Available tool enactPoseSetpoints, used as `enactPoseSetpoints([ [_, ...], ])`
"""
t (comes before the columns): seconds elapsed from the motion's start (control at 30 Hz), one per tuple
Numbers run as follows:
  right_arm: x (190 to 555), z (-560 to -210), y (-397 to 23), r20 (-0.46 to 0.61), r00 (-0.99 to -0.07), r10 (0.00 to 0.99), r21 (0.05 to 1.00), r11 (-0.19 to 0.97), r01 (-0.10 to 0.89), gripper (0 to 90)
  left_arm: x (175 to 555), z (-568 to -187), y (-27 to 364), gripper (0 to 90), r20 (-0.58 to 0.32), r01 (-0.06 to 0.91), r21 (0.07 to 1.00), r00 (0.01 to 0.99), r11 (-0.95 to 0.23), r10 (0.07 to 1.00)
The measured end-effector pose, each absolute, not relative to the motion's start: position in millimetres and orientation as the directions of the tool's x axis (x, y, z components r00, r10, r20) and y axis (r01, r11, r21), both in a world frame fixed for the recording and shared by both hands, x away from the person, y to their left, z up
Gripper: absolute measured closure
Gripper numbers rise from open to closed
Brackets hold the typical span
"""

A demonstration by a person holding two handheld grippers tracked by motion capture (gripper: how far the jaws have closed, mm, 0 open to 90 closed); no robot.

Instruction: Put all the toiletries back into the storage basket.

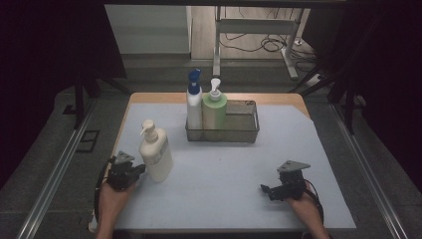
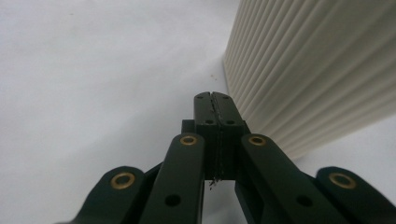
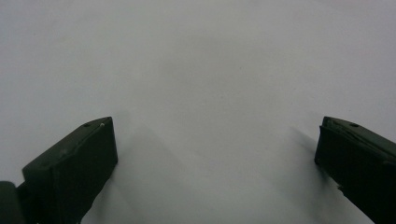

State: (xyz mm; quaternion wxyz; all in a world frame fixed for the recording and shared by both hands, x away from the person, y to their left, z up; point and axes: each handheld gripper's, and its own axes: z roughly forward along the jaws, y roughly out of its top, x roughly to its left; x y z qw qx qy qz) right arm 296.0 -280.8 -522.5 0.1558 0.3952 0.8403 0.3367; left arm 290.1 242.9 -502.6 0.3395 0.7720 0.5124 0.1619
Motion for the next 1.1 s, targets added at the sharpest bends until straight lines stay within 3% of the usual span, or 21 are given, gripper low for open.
enactPoseSetpoints([
  [1.1, 296, -523, -281, 0.004, -0.640, 0.768, 0.690, 0.462, 0.558, 0.0, 289, -508, 213, 89.5, -0.121, 0.673, 0.678, 0.498, -0.295, 0.859],
])
